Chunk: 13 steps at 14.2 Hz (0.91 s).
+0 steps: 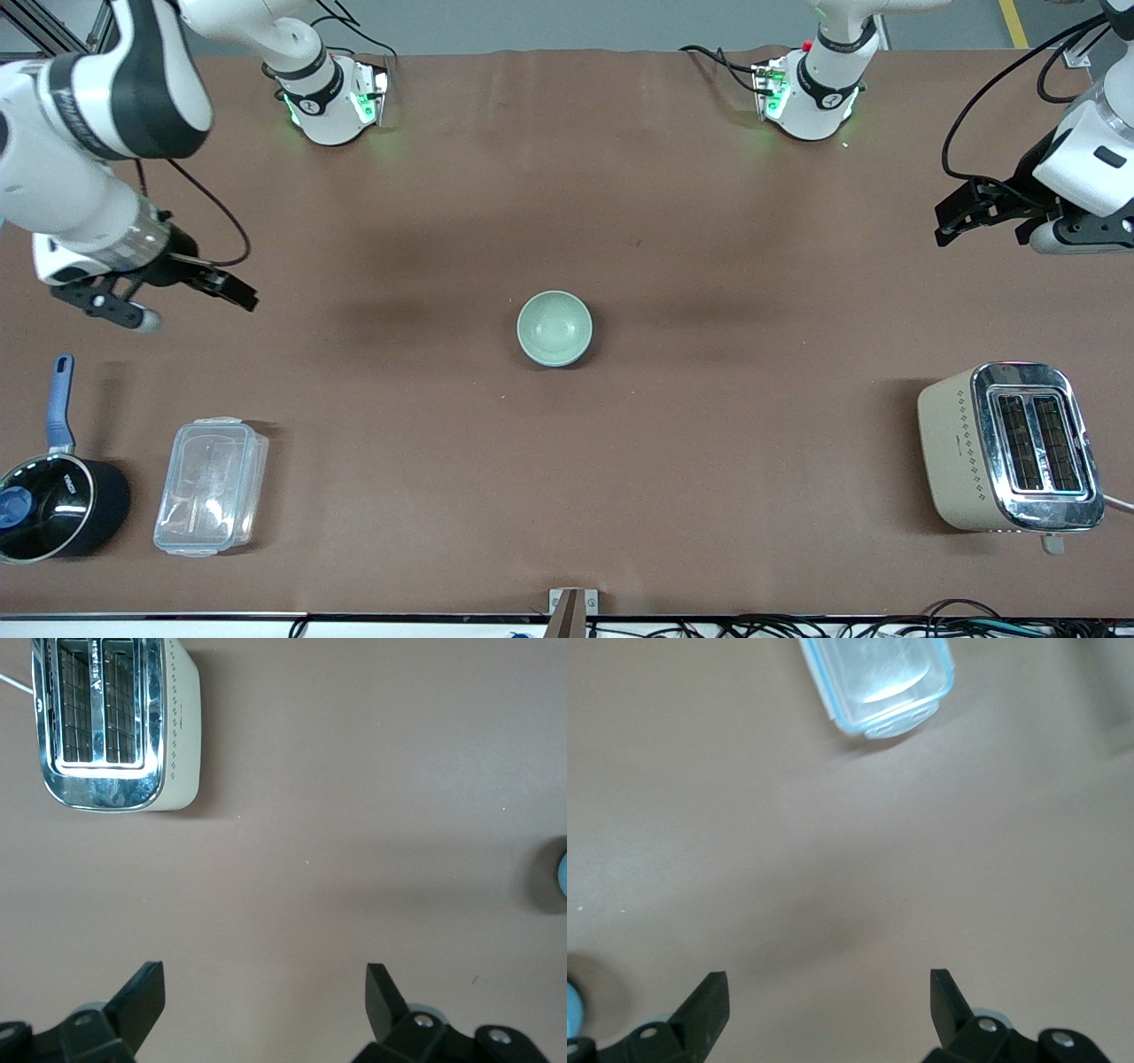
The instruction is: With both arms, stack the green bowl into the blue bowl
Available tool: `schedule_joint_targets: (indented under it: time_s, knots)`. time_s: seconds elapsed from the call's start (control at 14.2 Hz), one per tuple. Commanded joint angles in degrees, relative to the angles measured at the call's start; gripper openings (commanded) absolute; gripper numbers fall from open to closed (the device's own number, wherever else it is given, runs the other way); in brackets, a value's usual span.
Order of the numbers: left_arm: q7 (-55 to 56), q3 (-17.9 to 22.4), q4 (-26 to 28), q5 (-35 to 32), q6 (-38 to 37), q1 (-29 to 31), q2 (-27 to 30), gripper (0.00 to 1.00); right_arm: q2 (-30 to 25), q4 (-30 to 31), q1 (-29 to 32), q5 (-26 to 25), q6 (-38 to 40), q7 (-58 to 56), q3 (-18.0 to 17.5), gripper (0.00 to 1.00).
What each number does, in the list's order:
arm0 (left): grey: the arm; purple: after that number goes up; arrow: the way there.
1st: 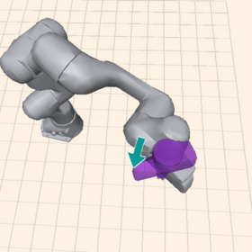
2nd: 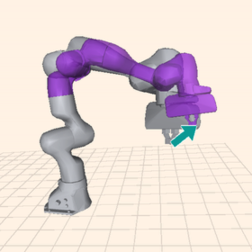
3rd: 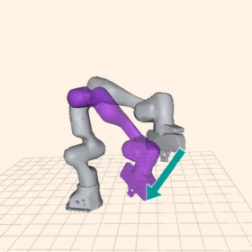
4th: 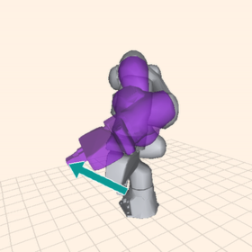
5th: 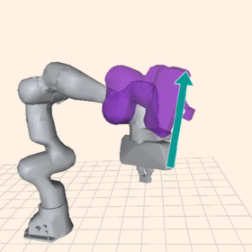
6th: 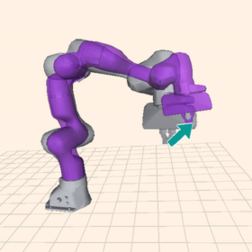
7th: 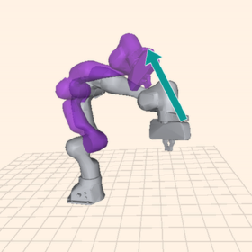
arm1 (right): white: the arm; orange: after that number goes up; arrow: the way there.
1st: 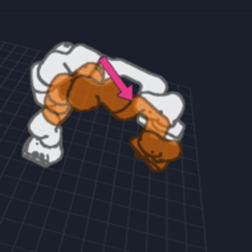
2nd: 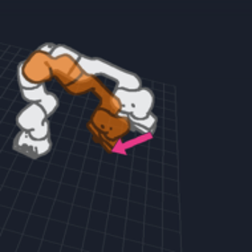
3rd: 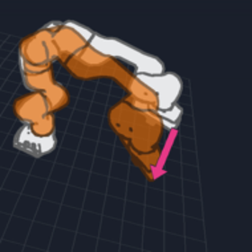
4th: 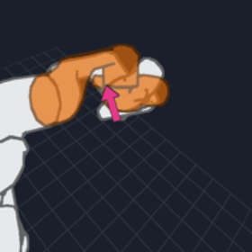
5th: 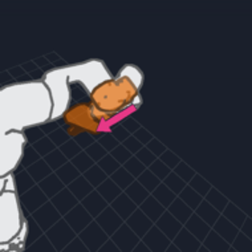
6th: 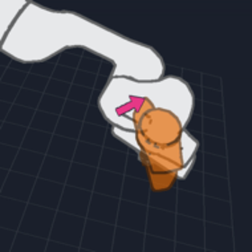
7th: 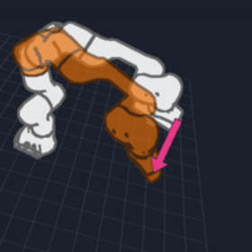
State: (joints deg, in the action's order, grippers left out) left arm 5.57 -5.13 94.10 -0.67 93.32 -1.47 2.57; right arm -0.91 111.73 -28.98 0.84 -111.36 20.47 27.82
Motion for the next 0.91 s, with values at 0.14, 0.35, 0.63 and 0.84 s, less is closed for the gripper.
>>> schedule_joint_targets:
  time_s: [0.14,0.35,0.63,0.84]
  knots:
    - [-2.0,0.1,-1.0,0.9,-0.9,0.3,0.7,1.00,-1.0,-4.7,9.3,-1.3,-0.4,-20.2,-0.7,1.00]
    - [-1.7,0.1,-1.8,0.9,-1.1,0.4,0.5,1.00,0.6,-11.3,11.8,-1.4,2.0,-26.3,-0.7,1.00]
    - [-1.9,0.2,-1.8,0.9,-1.8,0.5,0.5,1.00,3.4,-23.2,13.2,-2.3,13.7,-26.9,-1.7,1.00]
    - [-1.9,0.2,-1.9,0.9,-2.6,0.5,0.7,1.00,3.1,-24.5,21.5,-3.6,21.1,-26.4,-10.8,1.00]
